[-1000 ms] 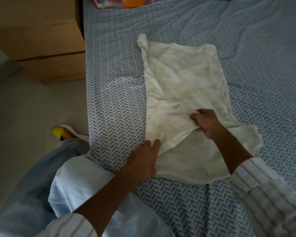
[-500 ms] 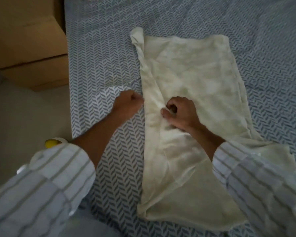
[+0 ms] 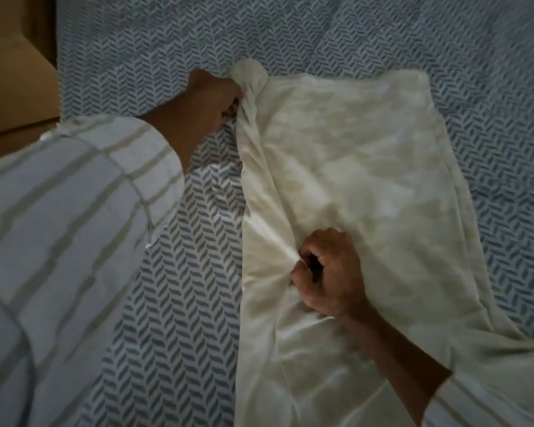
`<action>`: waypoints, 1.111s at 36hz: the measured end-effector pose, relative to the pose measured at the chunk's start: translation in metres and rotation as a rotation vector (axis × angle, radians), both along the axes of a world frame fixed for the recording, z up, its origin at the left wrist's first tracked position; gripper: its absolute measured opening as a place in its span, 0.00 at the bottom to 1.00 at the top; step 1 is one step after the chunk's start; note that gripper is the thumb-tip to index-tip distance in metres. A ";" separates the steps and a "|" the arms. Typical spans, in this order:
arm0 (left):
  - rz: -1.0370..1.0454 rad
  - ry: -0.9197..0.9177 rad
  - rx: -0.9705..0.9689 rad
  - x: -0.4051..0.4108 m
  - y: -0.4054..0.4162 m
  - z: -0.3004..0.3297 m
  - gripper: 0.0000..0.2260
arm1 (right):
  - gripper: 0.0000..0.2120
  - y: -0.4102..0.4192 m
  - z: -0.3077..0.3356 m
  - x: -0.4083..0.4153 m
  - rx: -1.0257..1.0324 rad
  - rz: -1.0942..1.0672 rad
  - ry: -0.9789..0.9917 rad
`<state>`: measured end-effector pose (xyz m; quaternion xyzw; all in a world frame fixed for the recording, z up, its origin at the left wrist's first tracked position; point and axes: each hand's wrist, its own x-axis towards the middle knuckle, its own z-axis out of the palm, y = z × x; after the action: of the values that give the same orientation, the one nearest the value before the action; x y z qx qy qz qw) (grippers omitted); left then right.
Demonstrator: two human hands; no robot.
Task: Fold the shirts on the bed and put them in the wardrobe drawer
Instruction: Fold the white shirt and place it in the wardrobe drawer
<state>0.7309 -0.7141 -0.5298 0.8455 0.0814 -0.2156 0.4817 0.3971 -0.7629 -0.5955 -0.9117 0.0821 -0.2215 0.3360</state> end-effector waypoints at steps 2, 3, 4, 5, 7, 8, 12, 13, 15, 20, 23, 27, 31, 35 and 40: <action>-0.003 -0.059 0.082 0.003 -0.004 -0.002 0.29 | 0.08 0.000 0.000 0.001 0.004 -0.002 -0.008; -0.014 -0.109 0.157 0.005 -0.006 -0.003 0.33 | 0.08 0.000 0.001 0.001 0.011 -0.005 -0.012; -0.015 -0.189 0.210 0.001 -0.006 0.001 0.32 | 0.09 0.000 0.001 0.001 0.024 -0.012 -0.017; -0.006 -0.304 0.236 -0.004 -0.010 0.007 0.28 | 0.08 0.001 0.001 0.000 0.045 -0.025 -0.023; -0.012 -0.480 0.078 -0.011 -0.019 0.019 0.14 | 0.07 0.001 0.001 -0.002 0.118 -0.062 -0.040; -0.049 -0.503 -0.050 -0.018 -0.024 0.027 0.05 | 0.07 0.001 0.001 -0.003 0.162 -0.084 -0.047; -0.269 -0.380 -0.253 -0.030 -0.051 0.035 0.07 | 0.06 0.002 -0.001 -0.004 0.213 -0.144 -0.044; -0.321 -0.333 -0.213 -0.032 -0.058 0.031 0.05 | 0.07 0.003 -0.001 -0.004 0.196 -0.156 -0.033; -0.419 -0.292 0.019 -0.034 -0.067 0.020 0.12 | 0.07 0.004 -0.002 -0.004 0.147 -0.176 -0.015; -0.649 -0.461 0.368 -0.039 -0.063 0.005 0.15 | 0.07 0.000 -0.008 -0.001 0.094 -0.190 0.009; -0.701 -0.446 0.377 -0.046 -0.049 0.004 0.19 | 0.06 -0.003 -0.008 0.000 0.095 -0.188 0.034; -0.609 -0.399 0.252 -0.096 0.003 0.003 0.23 | 0.11 -0.006 -0.005 0.001 0.103 -0.206 0.109; -0.577 -0.288 0.157 -0.188 0.078 0.000 0.18 | 0.16 -0.008 0.007 0.002 0.138 -0.196 0.201; -0.629 -0.112 0.249 -0.281 0.153 0.007 0.19 | 0.18 -0.005 0.036 -0.006 0.252 -0.255 0.346; -0.950 -0.087 0.469 -0.368 0.200 0.017 0.30 | 0.24 -0.014 0.062 -0.034 0.222 -0.157 0.716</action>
<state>0.3633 -0.5139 -0.5127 0.8823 -0.2847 -0.3510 0.1318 0.3634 -0.7773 -0.5330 -0.8805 0.2873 0.0962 0.3646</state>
